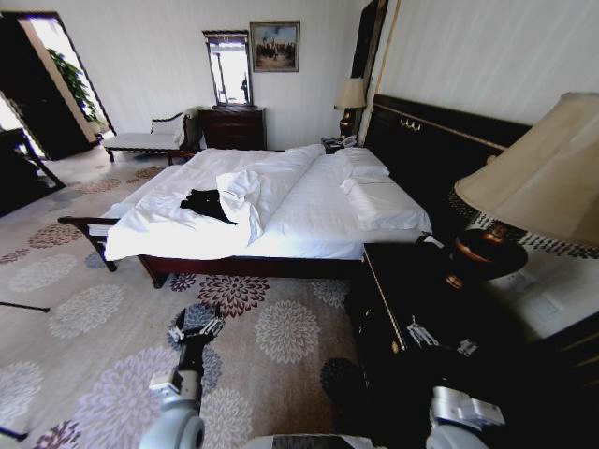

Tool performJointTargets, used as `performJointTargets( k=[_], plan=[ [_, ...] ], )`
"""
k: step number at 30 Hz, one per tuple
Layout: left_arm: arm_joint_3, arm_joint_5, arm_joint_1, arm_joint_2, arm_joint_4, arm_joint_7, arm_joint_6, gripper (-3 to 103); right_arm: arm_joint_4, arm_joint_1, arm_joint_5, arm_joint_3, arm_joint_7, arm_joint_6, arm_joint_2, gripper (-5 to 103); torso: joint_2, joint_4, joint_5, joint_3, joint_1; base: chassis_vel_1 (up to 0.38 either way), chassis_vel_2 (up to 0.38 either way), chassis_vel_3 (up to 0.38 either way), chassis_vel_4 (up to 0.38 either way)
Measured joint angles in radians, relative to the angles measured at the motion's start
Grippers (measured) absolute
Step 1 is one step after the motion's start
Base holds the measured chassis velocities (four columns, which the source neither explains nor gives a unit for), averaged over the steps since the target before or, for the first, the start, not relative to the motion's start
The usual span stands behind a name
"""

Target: Fold the clothes on the bed.

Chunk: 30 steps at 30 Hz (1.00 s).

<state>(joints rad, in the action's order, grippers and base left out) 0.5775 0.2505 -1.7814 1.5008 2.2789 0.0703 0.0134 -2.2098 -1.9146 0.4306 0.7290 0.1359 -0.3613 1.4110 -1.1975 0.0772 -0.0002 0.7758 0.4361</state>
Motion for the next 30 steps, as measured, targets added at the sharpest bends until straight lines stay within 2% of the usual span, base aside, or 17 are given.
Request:
performJointTargets(
  k=[2, 6, 10, 12, 13, 15, 17, 19, 22, 25, 30],
  plan=[
    [0.001, 0.002, -0.005, -0.003, 0.003, -0.001, 0.001, 100, -0.008, -0.010, 0.000, -0.005, -0.021, -0.013, 0.006, 100, 0.000, 0.0001, 0.0000, 0.000, 0.000, 0.000, 0.000, 0.000, 0.000],
    [-0.006, 0.021, -0.026, -0.019, 0.001, 0.007, 0.011, 100, -0.011, -0.016, -0.101, -0.004, -0.079, -0.059, 0.036, 100, 0.000, -0.0002, -0.0001, 0.000, 0.000, 0.000, 0.000, 0.000, 0.000],
    [0.008, 0.043, -0.032, -0.041, 0.007, 0.019, 0.030, 100, -0.005, -0.024, -0.164, -0.003, -0.071, -0.073, 0.052, 100, 0.000, -0.0001, -0.0001, 0.000, 0.000, 0.000, 0.000, 0.000, 0.000],
    [0.008, 0.096, -0.050, -0.049, 0.025, -0.001, 0.044, 100, 0.002, -0.032, -0.213, -0.002, -0.064, -0.076, 0.058, 100, 0.000, 0.0000, 0.0000, 0.000, 0.000, 0.000, 0.000, 0.000, 0.000],
    [0.008, 0.096, -0.050, -0.049, 0.025, -0.001, 0.044, 100, 0.002, -0.032, -0.213, -0.002, -0.064, -0.076, 0.058, 100, 0.000, 0.0000, 0.0000, 0.000, 0.000, 0.000, 0.000, 0.000, 0.000],
    [0.003, 0.174, -0.072, -0.055, 0.046, -0.045, 0.049, 100, 0.006, -0.037, -0.266, 0.004, -0.068, -0.076, 0.059, 100, 0.000, -0.0002, 0.0002, 0.000, 0.000, 0.000, 0.000, 0.000, 0.000],
    [0.002, 0.208, -0.080, -0.060, 0.055, -0.076, 0.048, 100, 0.003, -0.044, -0.287, 0.009, -0.073, -0.062, 0.053, 100, 0.000, -0.0002, 0.0004, 0.000, 0.000, 0.000, 0.000, 0.000, 0.000],
    [0.004, 0.217, -0.078, -0.066, 0.056, -0.099, 0.037, 100, -0.010, -0.055, -0.290, 0.011, -0.075, -0.039, 0.039, 100, 0.000, -0.0001, 0.0002, 0.000, 0.000, 0.000, 0.000, 0.000, 0.000],
    [0.014, 0.204, -0.056, -0.085, 0.053, -0.131, 0.002, 100, -0.050, -0.088, -0.206, 0.005, -0.079, 0.027, -0.002, 100, 0.000, -0.0001, 0.0000, 0.000, 0.000, 0.000, 0.000, 0.000, 0.000],
    [0.013, 0.204, -0.046, -0.094, 0.057, -0.145, 0.001, 100, -0.064, -0.097, -0.158, 0.002, -0.087, 0.051, -0.019, 100, 0.000, 0.0000, 0.0001, 0.000, 0.000, -0.018, 0.009, 0.015, -0.009],
    [0.011, 0.191, -0.050, -0.111, 0.068, -0.174, 0.001, 100, -0.071, -0.100, -0.148, -0.002, -0.111, 0.049, -0.019, 100, 0.000, -0.0002, 0.0002, 0.000, 0.000, -0.088, 0.069, 0.072, -0.068]
  ],
)
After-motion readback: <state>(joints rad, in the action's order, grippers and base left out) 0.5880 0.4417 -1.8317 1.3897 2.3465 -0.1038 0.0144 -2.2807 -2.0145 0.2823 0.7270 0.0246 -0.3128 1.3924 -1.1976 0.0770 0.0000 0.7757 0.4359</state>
